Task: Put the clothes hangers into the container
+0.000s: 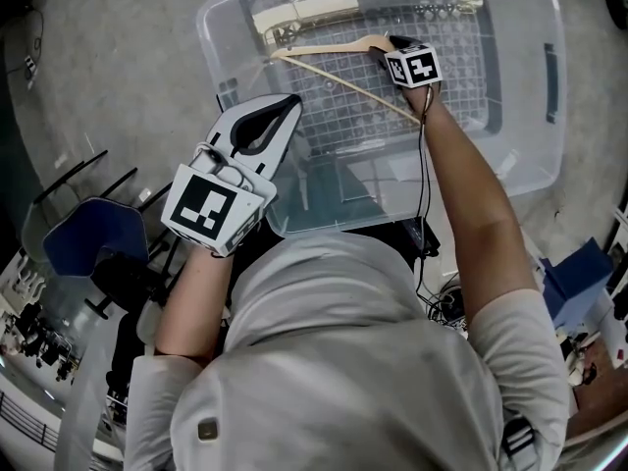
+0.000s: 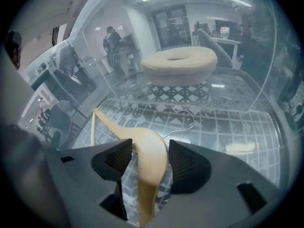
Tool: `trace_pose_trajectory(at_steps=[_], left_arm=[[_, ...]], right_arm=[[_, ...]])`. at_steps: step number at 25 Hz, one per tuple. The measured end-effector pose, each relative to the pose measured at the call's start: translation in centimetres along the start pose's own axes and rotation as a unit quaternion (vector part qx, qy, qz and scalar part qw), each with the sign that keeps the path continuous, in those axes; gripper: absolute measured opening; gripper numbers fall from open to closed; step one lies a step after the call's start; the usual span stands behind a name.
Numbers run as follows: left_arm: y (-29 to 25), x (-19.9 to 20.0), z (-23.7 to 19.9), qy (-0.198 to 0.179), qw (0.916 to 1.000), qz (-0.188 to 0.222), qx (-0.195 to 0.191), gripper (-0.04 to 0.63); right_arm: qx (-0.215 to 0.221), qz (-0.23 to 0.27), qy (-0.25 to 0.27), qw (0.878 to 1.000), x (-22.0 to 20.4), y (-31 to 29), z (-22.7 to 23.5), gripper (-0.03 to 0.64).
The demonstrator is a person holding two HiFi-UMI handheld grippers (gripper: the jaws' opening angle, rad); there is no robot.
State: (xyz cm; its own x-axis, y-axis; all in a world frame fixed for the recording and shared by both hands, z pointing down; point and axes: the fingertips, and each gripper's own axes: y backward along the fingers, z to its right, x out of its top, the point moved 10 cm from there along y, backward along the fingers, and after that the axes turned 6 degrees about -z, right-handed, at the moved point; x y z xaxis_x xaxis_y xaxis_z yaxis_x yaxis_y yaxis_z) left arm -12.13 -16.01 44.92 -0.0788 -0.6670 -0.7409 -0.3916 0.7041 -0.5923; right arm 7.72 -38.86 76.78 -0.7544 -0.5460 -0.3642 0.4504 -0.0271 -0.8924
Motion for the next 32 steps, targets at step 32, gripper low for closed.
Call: trace_pose_trajectory(at_steps=[32], left_arm=[[9.0,3.6,5.1,-0.115,0.9865,0.106,-0.049,0.017]], right_arm=[[-0.081,0.237,0.068,0.966,3.0,26.5,-16.4,0.094]])
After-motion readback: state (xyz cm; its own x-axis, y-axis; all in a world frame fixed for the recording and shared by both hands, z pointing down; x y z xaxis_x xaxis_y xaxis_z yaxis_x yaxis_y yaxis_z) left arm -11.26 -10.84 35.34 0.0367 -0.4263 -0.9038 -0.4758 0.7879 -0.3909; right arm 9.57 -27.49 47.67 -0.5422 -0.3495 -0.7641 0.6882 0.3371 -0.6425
